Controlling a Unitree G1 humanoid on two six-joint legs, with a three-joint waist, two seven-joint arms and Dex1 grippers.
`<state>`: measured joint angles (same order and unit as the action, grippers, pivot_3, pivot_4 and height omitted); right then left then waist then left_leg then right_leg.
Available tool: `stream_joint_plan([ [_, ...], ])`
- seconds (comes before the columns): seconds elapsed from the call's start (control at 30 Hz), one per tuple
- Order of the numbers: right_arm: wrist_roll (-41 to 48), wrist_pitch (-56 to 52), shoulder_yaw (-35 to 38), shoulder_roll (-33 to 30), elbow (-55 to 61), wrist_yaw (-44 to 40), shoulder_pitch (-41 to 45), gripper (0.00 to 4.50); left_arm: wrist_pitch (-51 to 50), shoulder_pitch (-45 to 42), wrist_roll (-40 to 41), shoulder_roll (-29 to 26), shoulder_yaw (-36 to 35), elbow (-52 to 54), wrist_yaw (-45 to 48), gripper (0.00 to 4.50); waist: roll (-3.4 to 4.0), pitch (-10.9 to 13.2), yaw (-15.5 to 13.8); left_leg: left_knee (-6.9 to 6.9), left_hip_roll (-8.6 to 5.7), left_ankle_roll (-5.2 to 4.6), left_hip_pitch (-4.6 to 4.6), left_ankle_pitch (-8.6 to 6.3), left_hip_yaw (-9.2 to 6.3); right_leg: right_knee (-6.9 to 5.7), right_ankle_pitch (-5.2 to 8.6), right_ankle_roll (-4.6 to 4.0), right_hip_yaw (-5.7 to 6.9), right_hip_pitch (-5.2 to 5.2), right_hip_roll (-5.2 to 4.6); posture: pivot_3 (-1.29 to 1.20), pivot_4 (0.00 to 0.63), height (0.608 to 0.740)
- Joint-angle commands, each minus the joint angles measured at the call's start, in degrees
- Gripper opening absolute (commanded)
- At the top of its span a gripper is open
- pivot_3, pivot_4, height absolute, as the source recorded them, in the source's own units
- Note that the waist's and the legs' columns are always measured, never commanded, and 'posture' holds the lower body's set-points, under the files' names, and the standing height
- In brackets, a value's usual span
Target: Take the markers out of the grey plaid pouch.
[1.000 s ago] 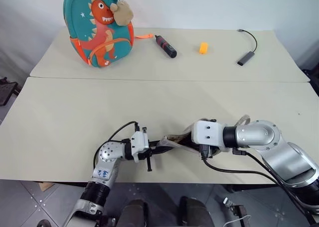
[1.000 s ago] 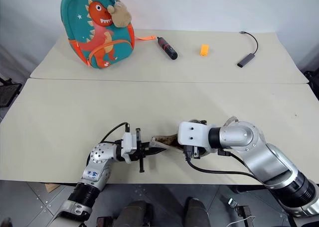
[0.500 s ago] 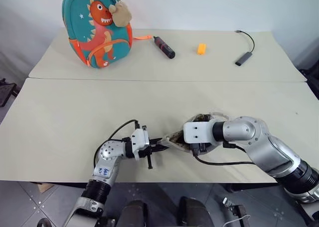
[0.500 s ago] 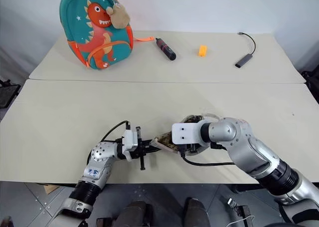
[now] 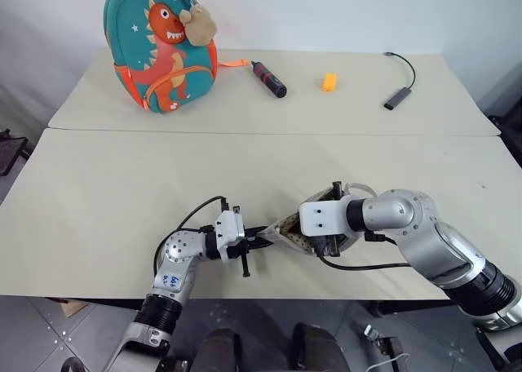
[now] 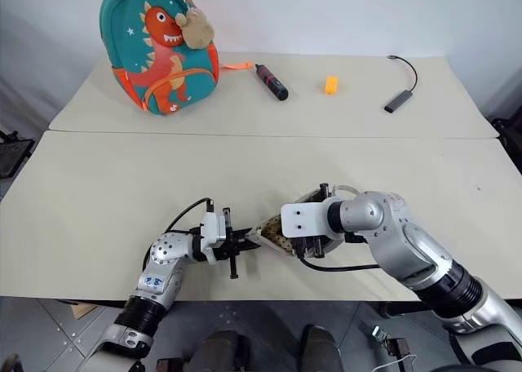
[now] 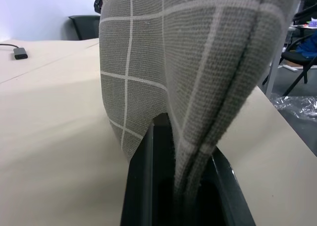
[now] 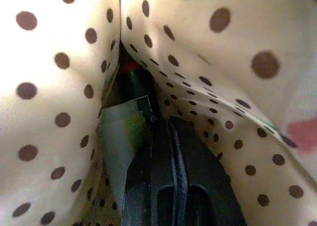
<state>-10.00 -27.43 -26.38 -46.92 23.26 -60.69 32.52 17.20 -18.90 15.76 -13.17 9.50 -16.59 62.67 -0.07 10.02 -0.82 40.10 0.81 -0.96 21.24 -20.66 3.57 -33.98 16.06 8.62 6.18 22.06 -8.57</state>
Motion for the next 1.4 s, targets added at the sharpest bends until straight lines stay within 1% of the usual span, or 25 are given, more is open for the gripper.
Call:
stream_joint_plan([
  [0.03,3.94,3.43,4.96,-2.21,1.63,-2.42,-1.93,0.05,-0.28,-0.21,1.39,0.10,-0.82,1.36,-0.51,0.00,0.00,0.00,-0.09,-0.01,0.00,0.00,0.00,0.00,0.00,0.00,0.00,0.00,0.01,0.00,0.00,0.00,0.150,0.740],
  [0.1,7.47,6.60,8.18,-2.75,2.03,-3.80,-3.64,0.05,-0.95,-0.25,1.71,0.13,-1.10,1.48,-0.78,0.00,0.00,0.00,-0.19,-0.01,0.00,0.00,0.02,0.00,0.02,0.02,0.00,0.00,0.02,0.00,0.00,0.00,0.150,0.740],
  [0.2,11.59,15.16,12.99,-4.23,-0.83,-5.56,-7.19,0.05,-1.53,-0.37,1.91,0.09,-1.29,1.70,-1.06,0.00,-0.01,0.01,-0.37,-0.02,0.00,0.00,0.02,0.00,0.06,0.05,0.00,0.01,0.05,-0.01,0.01,0.00,0.150,0.740],
  [0.37,17.70,22.61,19.47,-2.59,-5.57,-5.39,-10.36,0.05,-1.47,-0.06,1.74,-0.32,-1.08,1.91,-0.77,0.00,-0.01,0.01,-0.38,-0.03,0.01,-0.01,0.02,0.00,0.10,0.07,0.00,0.01,0.05,-0.01,0.01,0.00,0.150,0.740],
  [0.43,20.81,25.62,21.39,-1.83,-6.87,-6.50,-11.37,0.05,-1.45,0.14,1.69,-0.43,-1.01,2.02,-0.75,0.00,-0.02,0.01,-0.39,-0.03,0.01,0.00,0.02,0.00,0.10,0.07,0.00,0.01,0.05,-0.01,0.01,0.00,0.150,0.740],
  [0.53,24.55,27.35,23.67,-0.79,-8.03,-7.22,-12.86,0.05,-1.43,0.28,1.59,-0.56,-0.87,2.14,-0.66,0.00,-0.02,0.01,-0.40,-0.03,0.01,-0.01,0.02,0.00,0.10,0.07,0.00,0.01,0.05,-0.02,0.01,0.00,0.150,0.740],
  [0.63,29.51,27.70,26.19,0.05,-7.65,-8.42,-15.41,0.05,-1.28,0.34,1.56,-0.72,-0.81,2.11,-0.44,0.00,-0.02,0.02,-0.52,-0.05,0.01,-0.01,0.02,0.00,0.08,0.08,0.00,0.01,0.06,-0.03,0.02,0.00,0.150,0.740],
  [0.73,32.08,26.79,27.47,0.28,-6.19,-8.46,-16.67,0.05,-1.23,0.29,1.64,-0.78,-0.88,2.05,-0.36,0.00,-0.02,0.02,-0.52,-0.04,0.01,-0.01,0.02,0.00,0.09,0.09,0.00,0.01,0.07,-0.03,0.01,0.00,0.150,0.740],
  [0.83,29.78,25.07,26.48,-1.51,-6.11,-7.85,-16.37,0.05,-1.28,0.22,1.73,-0.90,-0.94,1.98,-0.25,0.00,-0.02,0.02,-0.52,-0.04,0.02,-0.01,0.01,0.00,0.09,0.08,0.00,0.01,0.07,-0.03,0.02,0.00,0.150,0.740],
  [0.97,26.61,19.13,24.15,-3.24,-5.71,-5.84,-15.53,0.05,-1.38,0.35,1.73,-0.86,-0.80,2.19,-0.20,0.00,-0.02,0.02,-0.53,-0.04,0.01,-0.01,0.01,0.00,0.08,0.08,0.00,0.01,0.06,-0.02,0.01,0.00,0.150,0.740],
  [1.0,26.19,18.86,23.21,-3.45,-4.93,-6.26,-15.44,0.22,-1.44,0.41,1.75,-0.85,-0.77,2.31,-0.21,0.00,-0.02,0.02,-0.52,-0.04,0.02,-0.01,0.01,0.00,0.08,0.08,0.00,0.01,0.06,-0.02,0.01,0.00,0.150,0.740],
  [1.07,22.21,18.45,19.63,-4.35,-3.30,-6.64,-15.02,0.64,-1.54,0.34,1.78,-0.71,-0.71,2.31,-0.27,0.00,-0.02,0.02,-0.51,-0.04,0.02,-0.01,0.01,0.00,0.08,0.08,0.00,0.01,0.06,-0.02,0.01,0.00,0.150,0.740],
  [1.2,15.85,17.71,15.05,-3.90,-2.14,-4.74,-12.62,1.91,-1.74,0.32,1.86,-0.64,-0.69,2.50,-0.35,0.00,-0.01,0.02,-0.50,-0.04,0.02,0.00,0.02,0.00,0.08,0.08,0.00,0.01,0.06,0.00,0.01,0.00,0.150,0.740],
  [1.33,12.43,13.64,11.99,-5.23,-1.16,-5.60,-10.86,1.91,-1.92,0.48,1.92,-0.63,-0.73,2.60,-0.35,0.00,-0.01,0.02,-0.49,-0.04,0.02,0.00,0.02,0.00,0.08,0.08,0.00,0.01,0.06,0.00,0.01,0.00,0.150,0.740],
  [1.4,11.26,10.11,10.63,-3.44,-0.22,-4.26,-8.81,1.91,-1.98,0.68,1.93,-0.65,-0.64,2.70,-0.27,0.00,-0.01,0.02,-0.48,-0.04,0.01,0.00,0.03,0.00,0.08,0.09,0.00,0.01,0.06,0.00,0.01,0.00,0.150,0.740],
])
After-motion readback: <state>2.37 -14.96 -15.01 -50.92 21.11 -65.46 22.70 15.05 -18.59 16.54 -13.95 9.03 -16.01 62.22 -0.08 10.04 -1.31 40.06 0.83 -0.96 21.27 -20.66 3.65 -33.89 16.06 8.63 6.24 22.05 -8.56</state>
